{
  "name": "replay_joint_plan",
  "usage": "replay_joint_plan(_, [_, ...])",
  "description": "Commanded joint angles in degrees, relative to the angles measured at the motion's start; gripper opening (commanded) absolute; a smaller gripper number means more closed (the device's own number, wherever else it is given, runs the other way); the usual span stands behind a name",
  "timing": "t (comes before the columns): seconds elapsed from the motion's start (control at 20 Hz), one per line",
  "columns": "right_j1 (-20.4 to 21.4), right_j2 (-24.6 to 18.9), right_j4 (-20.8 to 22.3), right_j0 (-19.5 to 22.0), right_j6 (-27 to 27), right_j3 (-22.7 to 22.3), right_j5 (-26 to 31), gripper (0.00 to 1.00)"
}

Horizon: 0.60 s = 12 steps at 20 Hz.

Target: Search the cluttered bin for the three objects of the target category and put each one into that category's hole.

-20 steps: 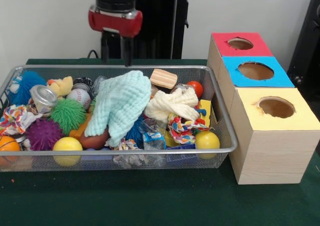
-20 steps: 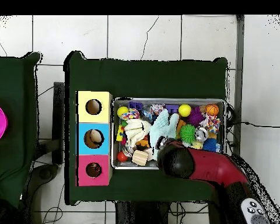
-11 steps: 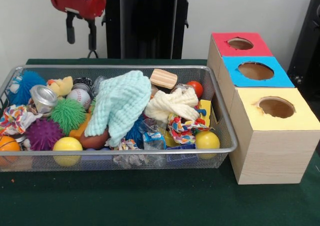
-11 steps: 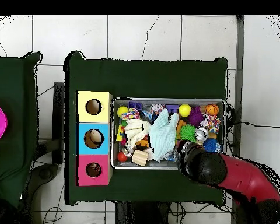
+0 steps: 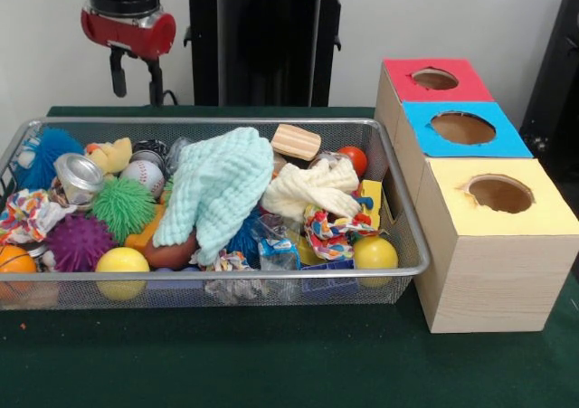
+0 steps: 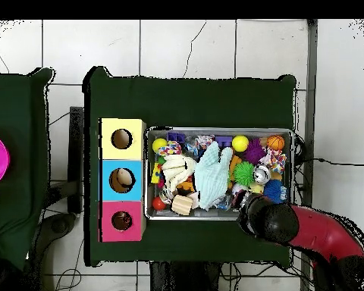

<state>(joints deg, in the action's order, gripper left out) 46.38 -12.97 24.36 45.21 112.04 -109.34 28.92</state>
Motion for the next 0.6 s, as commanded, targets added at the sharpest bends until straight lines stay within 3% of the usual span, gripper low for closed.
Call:
replay_joint_plan(0.05, [-4.5, -5.0, 5.8, -0.5, -5.8, 2.4, -3.8, 1.0])
replay_joint_plan(0.6, [-10.0, -2.7, 11.5, -1.7, -2.3, 5.7, -9.8, 1.0])
